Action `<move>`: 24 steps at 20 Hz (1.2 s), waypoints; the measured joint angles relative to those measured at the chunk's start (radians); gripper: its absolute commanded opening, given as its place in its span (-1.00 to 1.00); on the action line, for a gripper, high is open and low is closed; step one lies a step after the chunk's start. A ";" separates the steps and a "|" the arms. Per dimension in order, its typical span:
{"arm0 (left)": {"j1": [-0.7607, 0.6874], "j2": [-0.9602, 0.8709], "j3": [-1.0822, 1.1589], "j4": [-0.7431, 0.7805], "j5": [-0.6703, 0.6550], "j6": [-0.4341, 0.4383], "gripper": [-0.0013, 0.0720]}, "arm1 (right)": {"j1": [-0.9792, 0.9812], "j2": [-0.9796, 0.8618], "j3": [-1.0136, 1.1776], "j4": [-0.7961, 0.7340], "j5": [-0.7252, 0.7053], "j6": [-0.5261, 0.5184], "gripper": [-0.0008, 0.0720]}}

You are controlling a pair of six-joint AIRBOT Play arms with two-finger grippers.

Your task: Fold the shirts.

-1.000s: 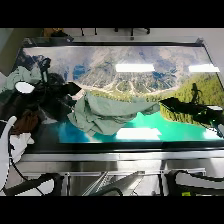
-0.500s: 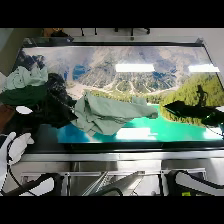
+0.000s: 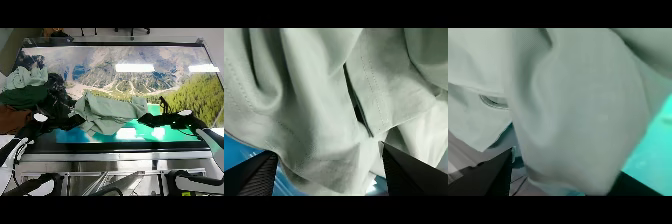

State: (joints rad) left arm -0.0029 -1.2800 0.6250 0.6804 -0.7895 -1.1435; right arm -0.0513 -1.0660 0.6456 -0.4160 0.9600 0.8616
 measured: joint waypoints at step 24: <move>-0.024 0.001 0.002 -0.001 0.117 0.019 -0.93 | 0.137 -0.184 0.001 0.705 -0.187 -0.451 -0.92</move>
State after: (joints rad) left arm -0.0273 -1.2793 0.6270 0.6796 -0.6727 -1.1244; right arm 0.0853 -1.2503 0.6468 0.2893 0.7731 0.4103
